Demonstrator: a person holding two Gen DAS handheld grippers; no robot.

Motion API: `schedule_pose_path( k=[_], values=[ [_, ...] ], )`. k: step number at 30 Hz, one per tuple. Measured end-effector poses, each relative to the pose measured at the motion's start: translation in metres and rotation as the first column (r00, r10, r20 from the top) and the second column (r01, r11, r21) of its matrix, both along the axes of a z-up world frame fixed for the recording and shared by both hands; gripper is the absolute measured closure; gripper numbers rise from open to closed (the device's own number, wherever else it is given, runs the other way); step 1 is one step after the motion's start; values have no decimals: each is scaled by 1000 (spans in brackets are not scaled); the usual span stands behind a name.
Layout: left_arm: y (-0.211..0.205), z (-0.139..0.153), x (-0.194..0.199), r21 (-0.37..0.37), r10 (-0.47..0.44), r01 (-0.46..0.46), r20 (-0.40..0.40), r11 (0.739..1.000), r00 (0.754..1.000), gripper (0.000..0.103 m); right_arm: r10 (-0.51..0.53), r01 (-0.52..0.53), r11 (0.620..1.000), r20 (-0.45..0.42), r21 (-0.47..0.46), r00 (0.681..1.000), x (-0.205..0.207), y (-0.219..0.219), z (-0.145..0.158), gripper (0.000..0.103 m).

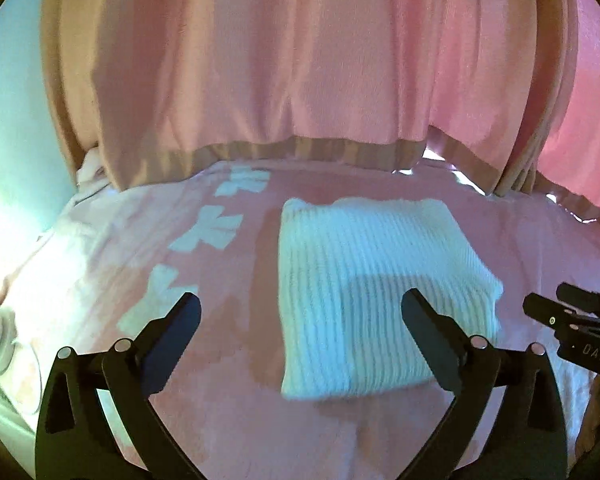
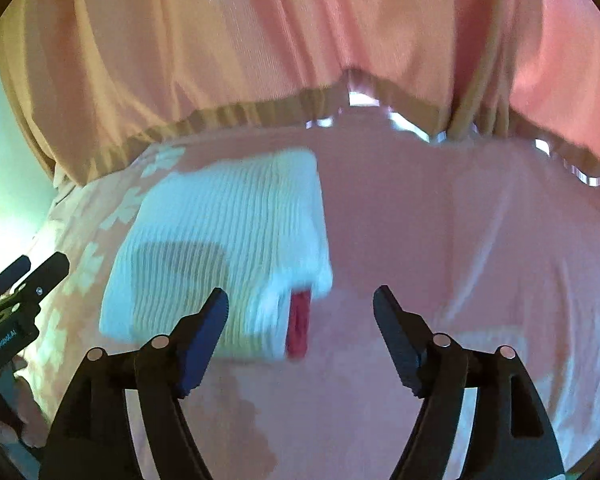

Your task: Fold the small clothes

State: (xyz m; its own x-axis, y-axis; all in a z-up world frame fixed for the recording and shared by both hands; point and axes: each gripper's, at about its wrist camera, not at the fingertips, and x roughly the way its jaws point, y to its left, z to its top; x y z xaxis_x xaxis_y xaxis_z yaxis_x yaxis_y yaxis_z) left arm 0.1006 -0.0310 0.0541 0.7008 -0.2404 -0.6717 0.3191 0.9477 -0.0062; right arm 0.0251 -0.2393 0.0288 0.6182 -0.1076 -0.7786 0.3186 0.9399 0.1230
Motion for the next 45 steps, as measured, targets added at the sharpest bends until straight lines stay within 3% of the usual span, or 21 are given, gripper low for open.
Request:
schedule_pose_path(
  k=[7, 15, 28, 35, 45],
  values=[
    [16, -34, -38, 76, 74, -73, -14, 994, 997, 5, -17, 17, 1000, -44, 1, 999, -40, 18, -26, 29],
    [24, -54, -62, 71, 103, -99, -46, 993, 994, 5, -9, 7, 997, -31, -82, 999, -63, 30, -35, 29],
    [8, -56, -76, 106, 40, -40, 0, 994, 999, 5, 10, -12, 993, -13, -117, 1000, -72, 36, -40, 29],
    [10, -63, -72, 80, 58, -54, -48, 995, 997, 5, 10, -12, 992, -13, -124, 1000, -74, 47, -43, 29],
    [11, -64, -72, 78, 74, -71, -42, 994, 996, 5, 36, -36, 988, -9, -152, 999, -72, 63, -45, 29]
  ],
)
